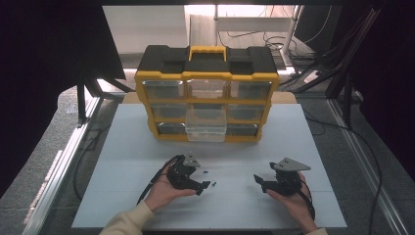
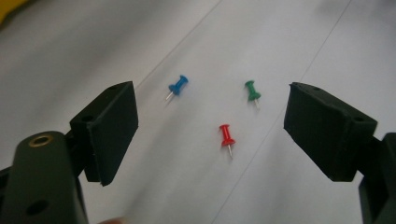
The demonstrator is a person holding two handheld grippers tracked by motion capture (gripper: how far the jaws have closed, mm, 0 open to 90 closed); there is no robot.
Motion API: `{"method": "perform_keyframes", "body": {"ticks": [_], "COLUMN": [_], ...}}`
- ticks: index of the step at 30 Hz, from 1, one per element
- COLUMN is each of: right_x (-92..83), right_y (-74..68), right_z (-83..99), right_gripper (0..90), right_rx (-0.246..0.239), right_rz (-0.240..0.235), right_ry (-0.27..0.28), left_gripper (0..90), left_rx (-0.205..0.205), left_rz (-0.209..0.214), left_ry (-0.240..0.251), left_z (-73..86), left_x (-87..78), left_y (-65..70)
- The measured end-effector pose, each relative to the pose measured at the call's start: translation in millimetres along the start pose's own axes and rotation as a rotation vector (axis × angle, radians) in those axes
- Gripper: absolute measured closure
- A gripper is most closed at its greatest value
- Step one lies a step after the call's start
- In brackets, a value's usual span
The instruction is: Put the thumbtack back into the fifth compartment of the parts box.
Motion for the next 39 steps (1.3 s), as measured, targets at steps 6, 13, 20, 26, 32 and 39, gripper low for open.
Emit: {"method": "perform_keyframes", "body": {"ticks": [6, 13, 20, 26, 32, 39], "right_x": [-0.2, 0.6, 0.0, 0.4, 0.6, 0.4], "right_y": [-0.3, -0.3, 0.6, 0.4, 0.7, 1.3], "right_z": [0.1, 0.1, 0.4, 0.4, 0.5, 0.6], "right_gripper": [21.9, 22.0, 21.9, 21.9, 21.9, 21.9], "right_rx": [0.000, -0.002, 0.004, 0.003, 0.004, 0.009], "right_rz": [0.002, 0.005, 0.009, 0.007, 0.009, 0.011], "right_ry": [-0.001, -0.005, -0.008, -0.007, -0.008, -0.010], "left_gripper": [21.7, 31.7, 47.9, 64.7, 80.6, 82.7], "left_rx": [0.021, 0.055, 0.078, 0.087, 0.087, 0.100], "left_rz": [-0.027, -0.035, -0.008, 0.003, 0.018, 0.011], "left_ry": [-0.051, -0.092, -0.098, -0.101, -0.116, -0.106], "left_z": [1.8, 2.0, 2.3, 2.7, 3.4, 4.3], "left_x": [11.7, 20.0, 20.9, 19.8, 18.5, 18.4], "left_y": [1.5, 5.1, 7.1, 7.9, 8.3, 9.6]}}
Point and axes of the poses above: each handheld gripper's, and its own axes: x roughly forward along the jaws, z roughly out of its underside, y roughly to its right, the point moved 3 cm from there along x, roughly forward along the jaws, and after that the axes turned 14 degrees about -y, right-handed, at the moved point
